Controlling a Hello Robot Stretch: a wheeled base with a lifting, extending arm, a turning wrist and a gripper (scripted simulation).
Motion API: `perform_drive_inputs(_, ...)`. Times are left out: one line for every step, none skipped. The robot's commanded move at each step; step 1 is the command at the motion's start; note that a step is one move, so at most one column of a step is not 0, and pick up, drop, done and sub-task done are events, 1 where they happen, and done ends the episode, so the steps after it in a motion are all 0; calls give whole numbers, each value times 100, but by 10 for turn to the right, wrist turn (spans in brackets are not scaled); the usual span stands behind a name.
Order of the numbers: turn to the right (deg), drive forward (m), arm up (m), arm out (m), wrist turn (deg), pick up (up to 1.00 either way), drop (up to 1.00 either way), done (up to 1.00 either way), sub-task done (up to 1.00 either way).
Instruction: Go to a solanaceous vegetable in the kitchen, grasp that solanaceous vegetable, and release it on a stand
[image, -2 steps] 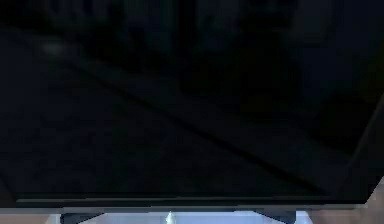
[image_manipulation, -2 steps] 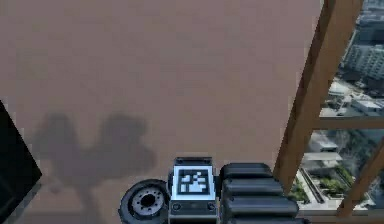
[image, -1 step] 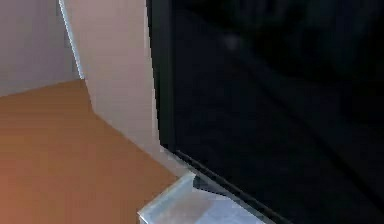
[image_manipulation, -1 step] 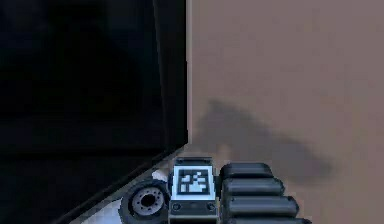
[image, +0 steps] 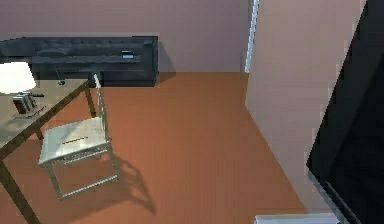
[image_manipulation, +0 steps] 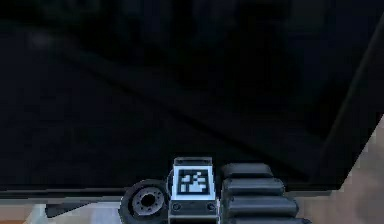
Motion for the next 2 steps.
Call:
perform_drive_inputs(-330,0,0,0,0,0,0,0,0)
perform_drive_inputs(0,0,0,26,0,0,0,0,0)
